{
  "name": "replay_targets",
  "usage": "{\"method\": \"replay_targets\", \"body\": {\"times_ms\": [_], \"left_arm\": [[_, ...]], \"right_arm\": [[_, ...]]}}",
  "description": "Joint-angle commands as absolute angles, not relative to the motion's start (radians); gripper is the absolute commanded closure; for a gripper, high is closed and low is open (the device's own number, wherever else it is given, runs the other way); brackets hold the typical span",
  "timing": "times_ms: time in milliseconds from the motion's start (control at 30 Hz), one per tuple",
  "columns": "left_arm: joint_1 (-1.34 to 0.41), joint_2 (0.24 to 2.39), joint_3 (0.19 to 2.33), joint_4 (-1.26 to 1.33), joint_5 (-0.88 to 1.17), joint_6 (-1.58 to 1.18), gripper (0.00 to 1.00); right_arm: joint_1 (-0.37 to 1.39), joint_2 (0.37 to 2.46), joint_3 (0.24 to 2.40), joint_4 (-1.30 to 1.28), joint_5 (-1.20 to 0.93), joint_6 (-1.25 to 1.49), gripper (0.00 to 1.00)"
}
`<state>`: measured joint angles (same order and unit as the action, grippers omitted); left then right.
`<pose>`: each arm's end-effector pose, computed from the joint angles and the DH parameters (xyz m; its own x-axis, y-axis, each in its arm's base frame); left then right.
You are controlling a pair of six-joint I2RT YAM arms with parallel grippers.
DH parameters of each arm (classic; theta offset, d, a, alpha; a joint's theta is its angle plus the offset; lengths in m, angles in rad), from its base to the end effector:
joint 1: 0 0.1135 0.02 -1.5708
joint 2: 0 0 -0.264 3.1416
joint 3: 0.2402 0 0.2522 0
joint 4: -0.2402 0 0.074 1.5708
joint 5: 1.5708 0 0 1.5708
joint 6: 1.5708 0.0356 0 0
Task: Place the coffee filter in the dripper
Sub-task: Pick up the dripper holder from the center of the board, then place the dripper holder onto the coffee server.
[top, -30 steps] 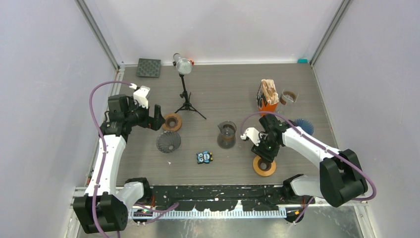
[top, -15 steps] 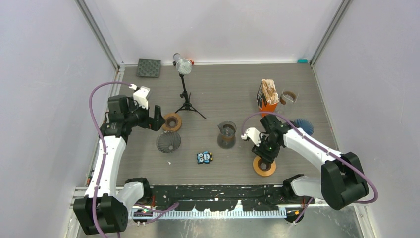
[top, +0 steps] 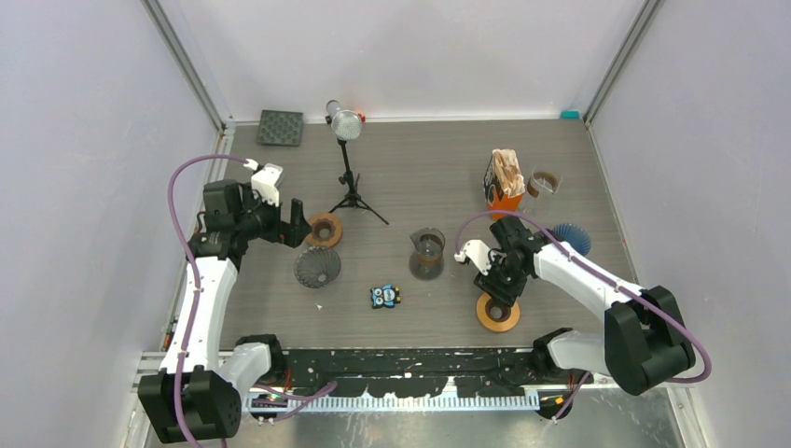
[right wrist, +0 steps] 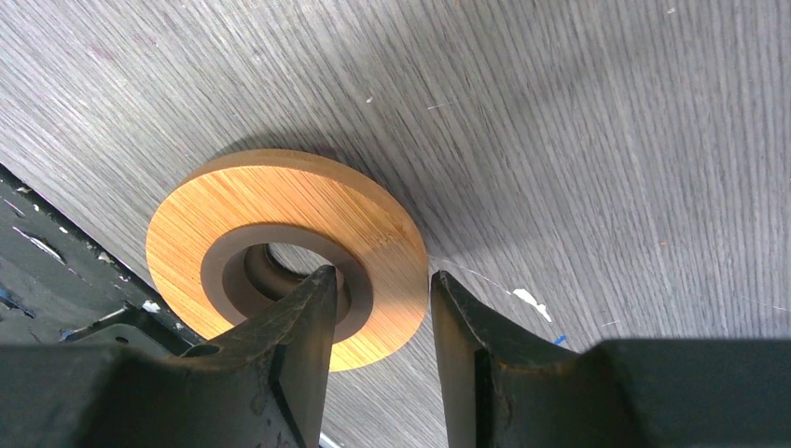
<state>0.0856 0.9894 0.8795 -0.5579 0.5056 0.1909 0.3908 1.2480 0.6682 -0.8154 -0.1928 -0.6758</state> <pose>0.2083 0.0006 0.3018 -0.5481 0.1196 -0.8278 0.4157 0.8978 -0.1455 0.1759 0.0799 0.1726 -0.4571 -0.8523 -0.2543 -0.8853 0.4635 0.0379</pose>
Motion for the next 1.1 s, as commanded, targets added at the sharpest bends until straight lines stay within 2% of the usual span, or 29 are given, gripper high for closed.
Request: {"method": "replay_targets", "body": {"times_ms": [0,100,233,400,500,600,833,1067], "left_arm": [[0.091,0.971,0.876,-0.519,0.535,0.187,0.00],[0.091,0.974,0.876,-0.520,0.535,0.187,0.00],[0.091,0.980,0.876,-0.518,0.538,0.187,0.00],[0.091,0.984,0.877,-0.518,0.541,0.187,0.00],[0.090,0.985,0.877,-0.518,0.544,0.186,0.00],[0.089,0.983,0.877,-0.513,0.539,0.186,0.00],[0.089,0.980,0.876,-0.502,0.519,0.184,0.00],[0.089,0.969,0.876,-0.503,0.494,0.183,0.00]], "right_arm": [[0.392,1.246,0.666,-0.799,-0.189,-0.667,0.52],[0.392,1.250,0.667,-0.798,-0.188,-0.665,0.54],[0.393,1.248,0.691,-0.814,-0.210,-0.659,0.67],[0.394,1.242,0.800,-0.881,-0.247,-0.614,0.87],[0.394,1.234,0.920,-0.921,-0.264,-0.555,0.94],[0.394,1.256,1.063,-0.976,-0.270,-0.505,0.96],[0.448,1.428,1.467,-1.049,-0.179,-0.381,0.96],[0.531,1.630,1.707,-1.104,-0.144,-0.332,0.95]]}}
